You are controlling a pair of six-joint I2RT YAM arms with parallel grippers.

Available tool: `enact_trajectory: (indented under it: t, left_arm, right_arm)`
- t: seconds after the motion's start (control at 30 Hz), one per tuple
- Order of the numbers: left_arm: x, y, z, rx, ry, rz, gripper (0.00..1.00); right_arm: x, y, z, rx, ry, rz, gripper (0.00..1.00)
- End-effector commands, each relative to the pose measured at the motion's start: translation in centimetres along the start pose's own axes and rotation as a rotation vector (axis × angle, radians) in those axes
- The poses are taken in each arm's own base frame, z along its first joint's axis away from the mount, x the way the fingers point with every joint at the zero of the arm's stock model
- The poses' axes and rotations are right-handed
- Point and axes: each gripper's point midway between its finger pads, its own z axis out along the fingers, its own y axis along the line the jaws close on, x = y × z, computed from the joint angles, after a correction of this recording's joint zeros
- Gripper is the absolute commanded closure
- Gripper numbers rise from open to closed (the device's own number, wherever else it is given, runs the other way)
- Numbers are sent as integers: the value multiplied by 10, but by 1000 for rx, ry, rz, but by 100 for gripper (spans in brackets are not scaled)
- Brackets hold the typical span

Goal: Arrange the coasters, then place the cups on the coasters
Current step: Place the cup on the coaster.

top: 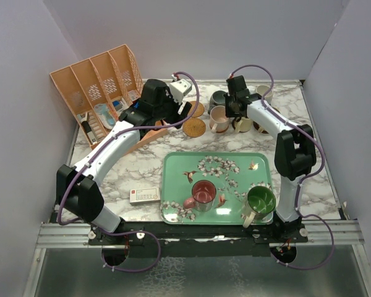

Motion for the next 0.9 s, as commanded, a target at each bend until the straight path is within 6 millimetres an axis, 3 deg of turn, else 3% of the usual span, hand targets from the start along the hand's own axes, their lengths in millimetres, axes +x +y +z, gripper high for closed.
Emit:
enact_trajectory:
  t: [0.0,0.87]
  left_arm:
    - [-16,-3,-13,17,-64,-3,23]
    - [-15,-4,-12,34,-68,-15,23]
  right_arm:
    - [-28,0,-2,15,-74,32,99]
    - [-35,-6,2,15,-73,48,99]
